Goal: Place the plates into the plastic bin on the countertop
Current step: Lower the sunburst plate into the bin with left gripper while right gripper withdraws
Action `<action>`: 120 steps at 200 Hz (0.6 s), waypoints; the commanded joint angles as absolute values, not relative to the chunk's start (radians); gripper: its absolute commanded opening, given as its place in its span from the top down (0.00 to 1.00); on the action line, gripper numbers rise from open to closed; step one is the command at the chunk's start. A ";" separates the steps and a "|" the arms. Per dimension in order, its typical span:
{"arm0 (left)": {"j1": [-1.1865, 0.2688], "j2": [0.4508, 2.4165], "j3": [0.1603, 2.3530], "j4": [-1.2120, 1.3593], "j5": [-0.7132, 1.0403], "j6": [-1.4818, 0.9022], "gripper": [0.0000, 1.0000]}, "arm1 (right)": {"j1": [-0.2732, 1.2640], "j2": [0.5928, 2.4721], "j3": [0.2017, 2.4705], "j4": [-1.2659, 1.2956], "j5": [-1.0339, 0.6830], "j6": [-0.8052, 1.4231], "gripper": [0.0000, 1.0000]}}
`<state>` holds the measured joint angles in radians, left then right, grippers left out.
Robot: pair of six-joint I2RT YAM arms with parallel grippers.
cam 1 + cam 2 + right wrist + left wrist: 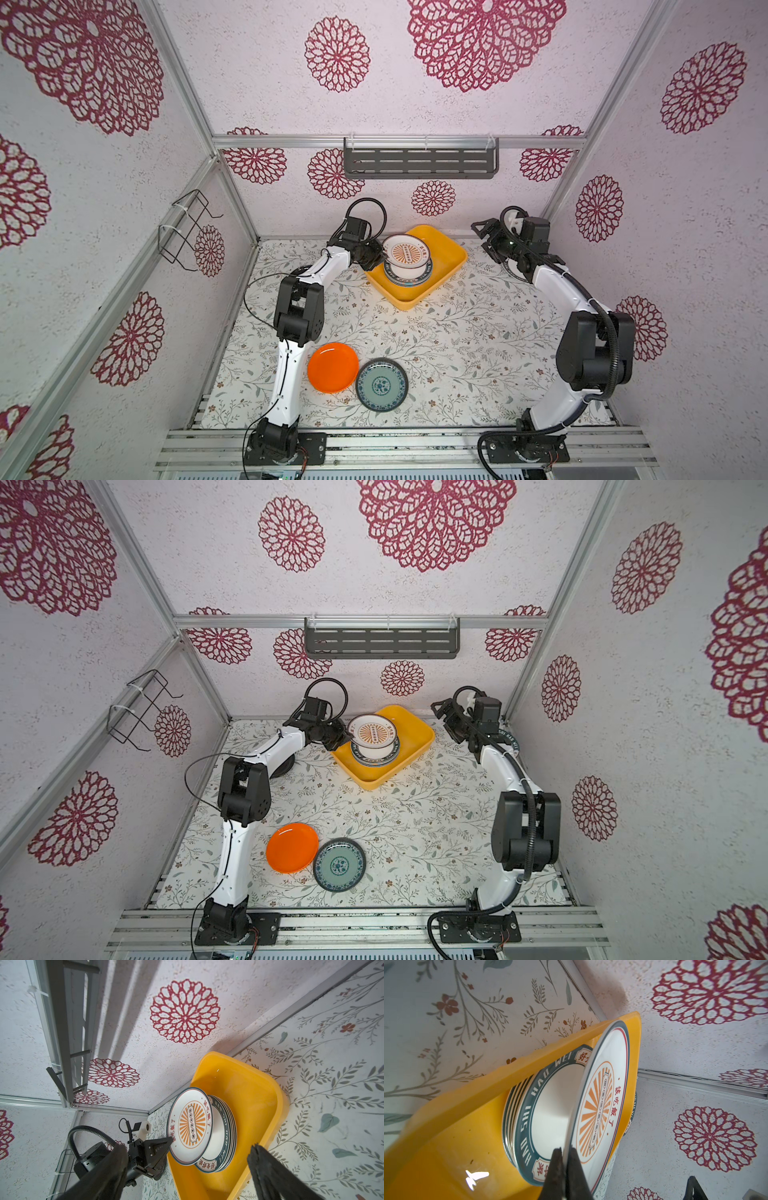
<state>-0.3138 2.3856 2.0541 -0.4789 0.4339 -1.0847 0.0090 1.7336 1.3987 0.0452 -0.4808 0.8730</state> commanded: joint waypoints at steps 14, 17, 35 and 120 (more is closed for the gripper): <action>-0.328 2.427 2.126 -0.500 0.457 -1.052 1.00 | -0.002 1.723 1.415 0.037 -0.455 0.889 0.05; -0.329 2.430 2.126 -0.500 0.458 -1.052 1.00 | -0.003 1.723 1.413 0.037 -0.455 0.889 0.05; -0.334 2.440 2.126 -0.498 0.457 -1.060 1.00 | -0.007 1.719 1.409 0.031 -0.454 0.886 0.05; -0.355 2.472 2.139 -0.487 0.417 -1.120 0.89 | -0.048 1.669 1.332 -0.007 -0.410 0.909 0.07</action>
